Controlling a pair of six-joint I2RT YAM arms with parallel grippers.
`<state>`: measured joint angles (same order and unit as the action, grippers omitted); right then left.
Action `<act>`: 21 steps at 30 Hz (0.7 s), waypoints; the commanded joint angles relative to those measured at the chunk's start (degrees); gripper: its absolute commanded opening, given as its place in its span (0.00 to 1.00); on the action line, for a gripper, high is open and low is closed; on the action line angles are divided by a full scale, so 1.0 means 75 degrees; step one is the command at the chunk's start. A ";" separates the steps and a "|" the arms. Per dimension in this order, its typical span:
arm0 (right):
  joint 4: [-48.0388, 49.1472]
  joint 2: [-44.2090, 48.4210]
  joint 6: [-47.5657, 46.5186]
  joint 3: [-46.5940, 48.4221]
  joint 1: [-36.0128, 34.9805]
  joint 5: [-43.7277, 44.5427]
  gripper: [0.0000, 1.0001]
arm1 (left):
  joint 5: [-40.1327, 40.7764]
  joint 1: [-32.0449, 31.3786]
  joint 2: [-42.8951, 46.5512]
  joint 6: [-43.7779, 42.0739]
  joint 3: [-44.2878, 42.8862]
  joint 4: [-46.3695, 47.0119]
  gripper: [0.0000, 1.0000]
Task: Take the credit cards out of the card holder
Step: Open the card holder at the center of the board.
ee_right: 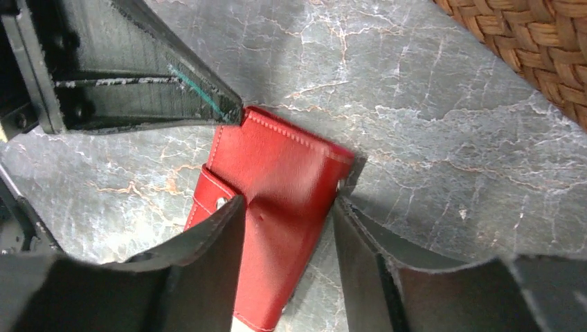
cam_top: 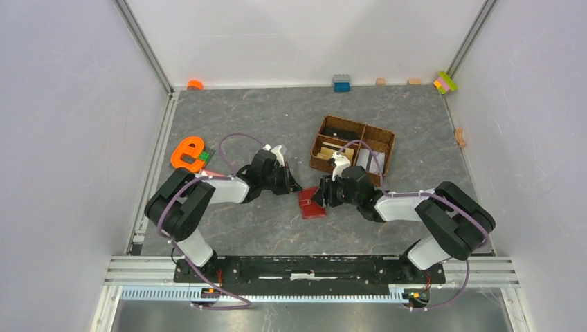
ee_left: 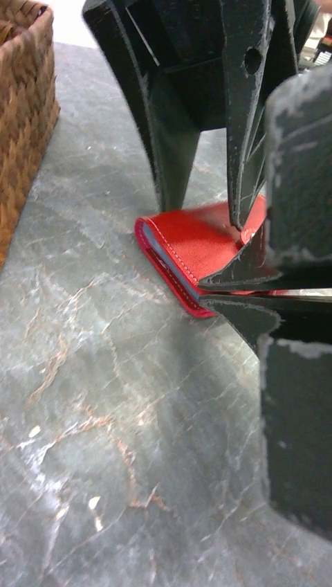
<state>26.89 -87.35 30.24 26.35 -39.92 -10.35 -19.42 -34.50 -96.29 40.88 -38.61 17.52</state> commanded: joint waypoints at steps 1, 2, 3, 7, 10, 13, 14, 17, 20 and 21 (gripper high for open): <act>0.0157 0.0310 -0.0115 0.0066 -0.0077 -0.0036 0.60 | -0.0226 -0.0164 0.0847 -0.0146 0.0321 0.0447 0.02; 0.0132 0.0411 -0.0138 0.0041 -0.0079 0.0046 0.66 | -0.0164 -0.0167 0.1025 -0.0185 0.0450 0.0584 0.02; 0.0119 0.0535 -0.0172 -0.0001 -0.0074 0.0108 0.71 | -0.0112 -0.0158 0.1221 -0.0188 0.0558 0.0697 0.02; 0.0249 0.1169 -0.0241 -0.0302 -0.0074 0.0463 0.87 | -0.0064 -0.0147 0.1792 -0.0177 0.0980 0.1281 0.02; 0.0188 0.1680 -0.0249 -0.0481 -0.0051 0.0751 0.93 | 0.0011 -0.0134 0.2205 -0.0153 0.1246 0.1586 0.02; 0.0398 0.2047 -0.0271 -0.0680 -0.0001 0.0700 0.94 | -0.0074 -0.0134 0.2576 -0.0119 0.1515 0.2009 0.02; 0.0503 0.2145 -0.0282 -0.0740 0.0023 0.0613 0.94 | -0.0094 -0.0134 0.2678 -0.0113 0.1577 0.2089 0.02; 0.0916 0.2388 -0.0298 -0.0950 0.0105 0.0224 0.94 | -0.0085 -0.0131 0.3019 -0.0125 0.1756 0.2275 0.02; 0.1547 0.2488 -0.0220 -0.1199 0.0155 -0.0214 0.95 | -0.0196 -0.0124 0.3435 -0.0022 0.2039 0.2744 0.02; 0.1706 0.2493 -0.0175 -0.1238 0.0166 -0.0366 0.96 | -0.0220 -0.0124 0.3570 -0.0009 0.2123 0.2839 0.02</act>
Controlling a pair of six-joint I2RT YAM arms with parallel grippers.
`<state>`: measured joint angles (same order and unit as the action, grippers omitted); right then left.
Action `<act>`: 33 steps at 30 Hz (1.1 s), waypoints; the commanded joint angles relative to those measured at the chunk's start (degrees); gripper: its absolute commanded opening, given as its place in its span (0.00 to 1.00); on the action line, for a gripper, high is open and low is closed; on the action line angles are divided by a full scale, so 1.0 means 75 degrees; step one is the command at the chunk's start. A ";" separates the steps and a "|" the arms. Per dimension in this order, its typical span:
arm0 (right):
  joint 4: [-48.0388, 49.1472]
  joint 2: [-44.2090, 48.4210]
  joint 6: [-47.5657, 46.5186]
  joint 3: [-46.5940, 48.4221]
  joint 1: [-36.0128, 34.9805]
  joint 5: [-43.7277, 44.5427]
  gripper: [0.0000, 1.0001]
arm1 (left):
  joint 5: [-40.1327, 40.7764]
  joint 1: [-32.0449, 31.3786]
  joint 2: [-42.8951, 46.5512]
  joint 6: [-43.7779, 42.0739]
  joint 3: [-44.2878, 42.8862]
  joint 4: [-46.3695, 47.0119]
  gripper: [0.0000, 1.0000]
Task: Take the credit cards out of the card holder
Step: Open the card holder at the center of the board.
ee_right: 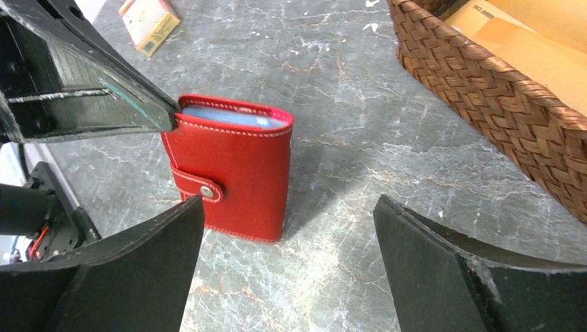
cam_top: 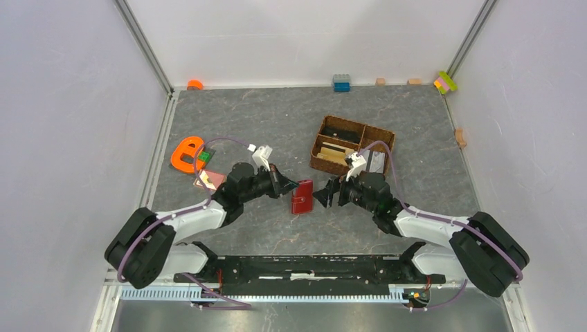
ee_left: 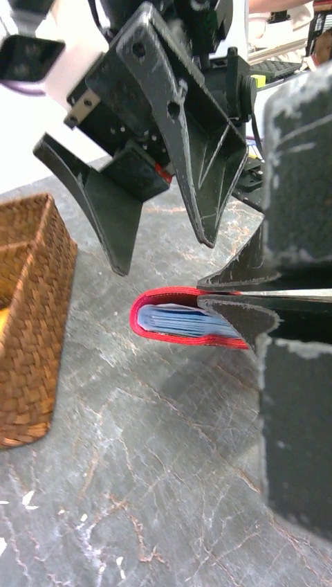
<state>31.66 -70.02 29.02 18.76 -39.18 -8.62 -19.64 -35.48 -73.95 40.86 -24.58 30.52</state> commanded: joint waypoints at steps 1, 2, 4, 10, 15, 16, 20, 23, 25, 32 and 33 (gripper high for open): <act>0.1185 0.0185 0.0002 -0.0278 0.0079 -0.0686 0.98 | -0.0194 0.0003 0.0712 0.0019 0.0313 0.1204 0.02; 0.1307 0.0201 0.0011 -0.0318 0.0079 -0.0728 0.98 | -0.0188 0.0000 0.0841 0.0022 0.0373 0.1235 0.02; 0.1521 0.0222 0.0007 -0.0430 0.0079 -0.0737 0.98 | -0.0102 0.0007 0.0982 0.0078 0.0450 0.1228 0.02; 0.2540 -0.0194 0.0020 -0.0585 0.0079 -0.1367 0.98 | -0.0807 -0.0002 0.0739 0.0341 0.0418 0.1810 0.02; 0.3814 -0.0291 0.0074 -0.0991 0.0079 -0.1617 0.98 | -0.1737 -0.0001 0.0220 0.0969 0.0483 0.3227 0.02; 0.3868 -0.0275 0.0088 -0.1015 0.0079 -0.1644 0.98 | -0.1868 0.0000 0.0158 0.1057 0.0468 0.3417 0.02; 0.4021 -0.0133 0.0111 -0.1123 0.0079 -0.1604 0.98 | -0.1963 -0.0004 0.0220 0.1127 0.0493 0.3535 0.02; 0.4250 -0.0010 0.0157 -0.1243 0.0079 -0.1651 0.98 | -0.1933 -0.0003 0.0348 0.1123 0.0534 0.3501 0.02; 0.4557 0.0066 0.0236 -0.1355 0.0079 -0.1764 0.96 | -0.1951 -0.0009 0.0399 0.1126 0.0535 0.3514 0.02; 0.5363 0.0176 0.0553 -0.1552 0.0079 -0.2190 0.76 | -0.2027 -0.0003 0.0412 0.1225 0.0587 0.3725 0.02; 0.5289 0.0162 0.0540 -0.1521 0.0079 -0.2162 0.76 | -0.2048 -0.0009 0.0435 0.1242 0.0602 0.3801 0.02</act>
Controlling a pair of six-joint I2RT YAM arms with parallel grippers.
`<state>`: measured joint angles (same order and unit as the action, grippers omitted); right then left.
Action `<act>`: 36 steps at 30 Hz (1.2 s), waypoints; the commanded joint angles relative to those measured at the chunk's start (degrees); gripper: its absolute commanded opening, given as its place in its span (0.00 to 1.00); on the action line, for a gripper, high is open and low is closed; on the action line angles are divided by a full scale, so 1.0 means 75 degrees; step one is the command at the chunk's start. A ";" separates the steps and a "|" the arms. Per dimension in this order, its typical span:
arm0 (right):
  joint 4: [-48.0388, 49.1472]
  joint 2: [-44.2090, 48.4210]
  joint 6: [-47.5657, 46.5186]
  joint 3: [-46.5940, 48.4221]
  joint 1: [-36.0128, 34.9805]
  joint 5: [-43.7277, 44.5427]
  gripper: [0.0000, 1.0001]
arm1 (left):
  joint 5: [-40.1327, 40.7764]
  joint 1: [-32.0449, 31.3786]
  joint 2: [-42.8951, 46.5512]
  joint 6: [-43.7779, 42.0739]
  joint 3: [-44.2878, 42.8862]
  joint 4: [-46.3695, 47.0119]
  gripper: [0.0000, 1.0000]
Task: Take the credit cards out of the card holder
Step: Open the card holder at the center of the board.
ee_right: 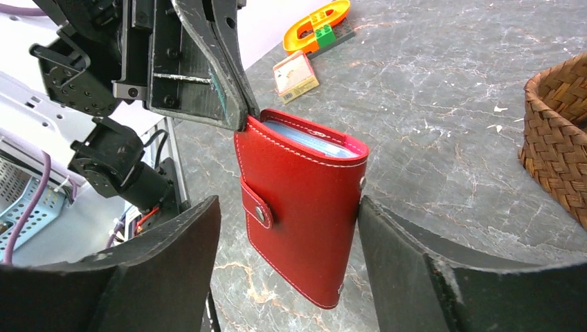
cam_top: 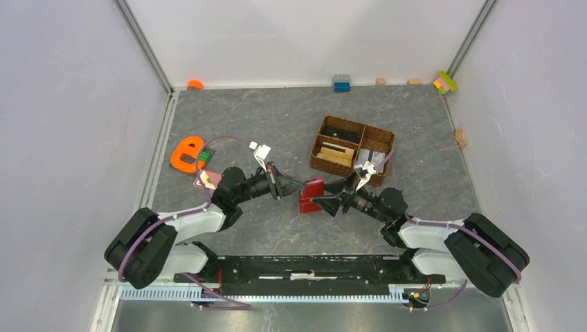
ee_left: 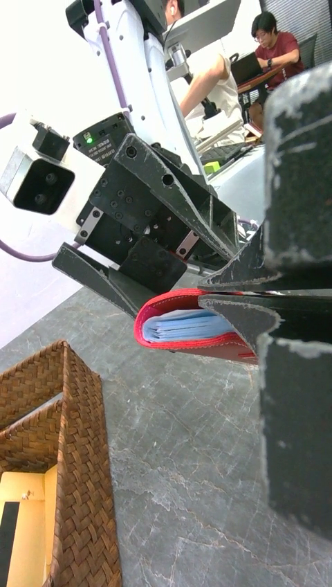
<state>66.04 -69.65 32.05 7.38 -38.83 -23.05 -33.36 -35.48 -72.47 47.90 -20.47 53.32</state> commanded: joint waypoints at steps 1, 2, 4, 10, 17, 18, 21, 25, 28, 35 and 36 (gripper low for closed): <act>0.0601 0.0095 0.0133 0.0020 0.0039 -0.0182 0.78 | -0.0276 -0.0003 0.0245 0.0336 0.0066 0.0841 0.02; 0.0480 0.0099 0.0102 0.0052 0.0044 -0.0099 0.85 | -0.0322 -0.0003 0.0246 0.0371 0.0075 0.0953 0.02; 0.0280 0.0136 0.0074 0.0048 0.0056 0.0101 0.93 | -0.0480 -0.0003 0.0258 0.0510 0.0113 0.1236 0.02; 0.0089 0.0392 0.0000 0.0018 0.0080 0.0209 0.96 | -0.0770 -0.0025 0.0193 0.0903 0.0210 0.2078 0.02; 0.1342 0.0317 0.0478 -0.0143 0.0080 -0.0587 0.59 | -0.0796 -0.0038 0.0027 0.1043 0.0175 0.2234 0.02; 0.1530 0.0277 0.0565 -0.0140 0.0080 -0.0709 0.54 | -0.0785 -0.0038 0.0023 0.1017 0.0160 0.2183 0.02; 0.1729 0.0297 0.0657 -0.0157 0.0078 -0.0806 0.38 | -0.0664 -0.0038 0.0178 0.0753 0.0163 0.1823 0.02; 0.1362 0.0612 0.0482 -0.0226 0.0079 -0.0532 0.17 | 0.0247 -0.0029 0.0817 -0.0074 0.0131 0.0042 0.04; 0.0762 0.0848 0.0281 -0.0235 0.0080 -0.0080 0.13 | 0.2097 -0.0038 0.1484 -0.0833 -0.0155 -0.2613 0.13; -0.1361 0.1034 -0.0088 0.0218 0.0079 0.1351 0.22 | 0.3681 -0.0205 0.1854 -0.1153 -0.0388 -0.4207 0.82; -0.1402 0.1016 -0.0030 0.0229 0.0080 0.1464 0.22 | 0.3687 -0.0292 0.1710 -0.1197 -0.0489 -0.4263 0.87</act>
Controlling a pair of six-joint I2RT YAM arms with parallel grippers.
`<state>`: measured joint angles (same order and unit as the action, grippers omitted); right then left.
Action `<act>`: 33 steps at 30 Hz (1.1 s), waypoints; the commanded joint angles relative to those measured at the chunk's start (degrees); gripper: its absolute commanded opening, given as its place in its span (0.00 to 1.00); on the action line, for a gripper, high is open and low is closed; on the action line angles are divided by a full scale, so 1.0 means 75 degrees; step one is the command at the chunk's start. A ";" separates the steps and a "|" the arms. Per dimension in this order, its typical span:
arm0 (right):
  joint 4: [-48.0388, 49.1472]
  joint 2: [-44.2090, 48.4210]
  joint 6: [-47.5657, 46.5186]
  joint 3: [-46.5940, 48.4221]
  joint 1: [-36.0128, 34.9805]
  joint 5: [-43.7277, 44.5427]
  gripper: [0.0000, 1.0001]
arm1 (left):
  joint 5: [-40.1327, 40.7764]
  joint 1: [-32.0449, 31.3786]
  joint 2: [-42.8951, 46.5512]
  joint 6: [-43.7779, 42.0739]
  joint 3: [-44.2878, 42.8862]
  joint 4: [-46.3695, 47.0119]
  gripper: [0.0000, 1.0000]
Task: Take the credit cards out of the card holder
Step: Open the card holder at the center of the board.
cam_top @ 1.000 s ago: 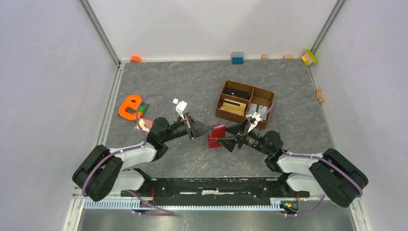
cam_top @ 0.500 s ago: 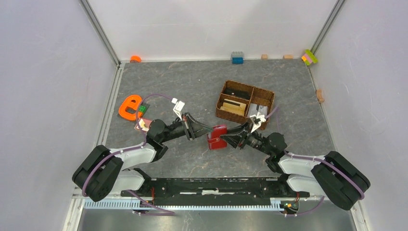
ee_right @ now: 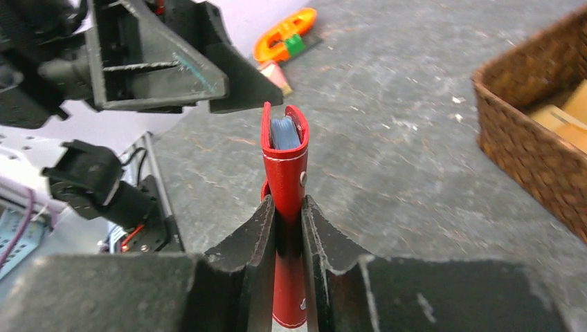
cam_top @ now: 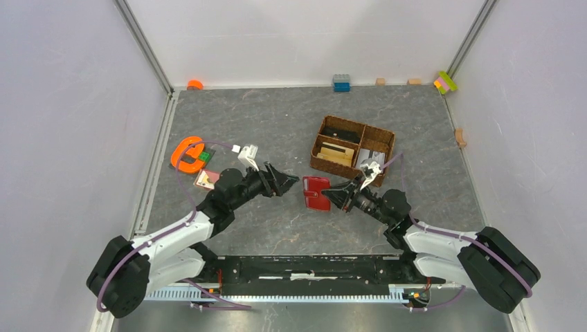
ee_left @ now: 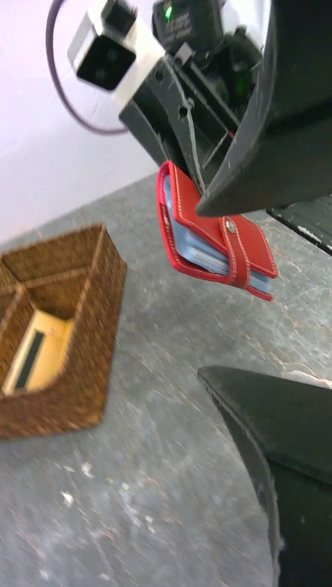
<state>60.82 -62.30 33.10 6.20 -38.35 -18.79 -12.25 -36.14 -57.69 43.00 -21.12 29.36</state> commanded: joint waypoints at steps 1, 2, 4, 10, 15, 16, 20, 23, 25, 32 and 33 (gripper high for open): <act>-0.0703 0.0000 -0.0123 0.0380 0.0015 0.0959 0.22 | 0.0892 -0.0337 -0.0473 -0.0641 -0.0497 -0.1122 0.91; -0.0703 -0.0029 -0.0084 0.0397 0.0015 0.0985 0.22 | 0.0983 -0.0485 -0.0633 -0.0756 -0.0632 -0.1194 0.96; -0.0668 -0.0114 -0.0021 0.0437 0.0015 0.0888 0.21 | 0.1165 -0.0819 -0.1090 -0.0961 -0.0878 -0.1291 1.00; -0.0685 -0.0388 0.0088 0.0558 -0.0002 0.0740 0.22 | 0.1176 -0.1484 -0.1846 -0.1537 -0.1366 -0.1267 1.00; -0.0521 -0.0620 0.0271 0.0666 -0.0016 0.0474 0.22 | 0.1387 -0.1719 -0.1984 -0.1775 -0.1540 -0.1467 1.00; -0.0537 -0.0640 0.0267 0.0683 -0.0031 0.0470 0.22 | 0.1422 -0.1720 -0.2035 -0.1788 -0.1578 -0.1527 0.99; -0.0555 -0.0664 0.0251 0.0712 -0.0078 0.0536 0.22 | 0.1501 -0.1913 -0.2387 -0.2005 -0.1896 -0.1794 1.00; -0.0561 -0.0698 0.0234 0.0720 -0.0102 0.0565 0.22 | 0.1829 -0.2036 -0.2702 -0.2129 -0.2167 -0.2161 0.97; -0.0556 -0.0684 0.0231 0.0714 -0.0114 0.0585 0.22 | 0.2041 -0.2037 -0.2857 -0.2143 -0.2275 -0.2343 0.89; -0.1322 -0.0484 -0.0043 0.0807 -0.0113 0.1229 0.20 | 0.3130 -0.1946 -0.2940 -0.2067 -0.2604 -0.3285 0.67; -0.1561 -0.0471 -0.0096 0.0837 -0.0112 0.1418 0.19 | 0.3086 -0.1864 -0.2917 -0.1999 -0.2569 -0.3269 0.64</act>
<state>50.81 -67.46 33.89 9.30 -38.81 -11.90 3.53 -51.57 -79.37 29.43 -38.30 9.32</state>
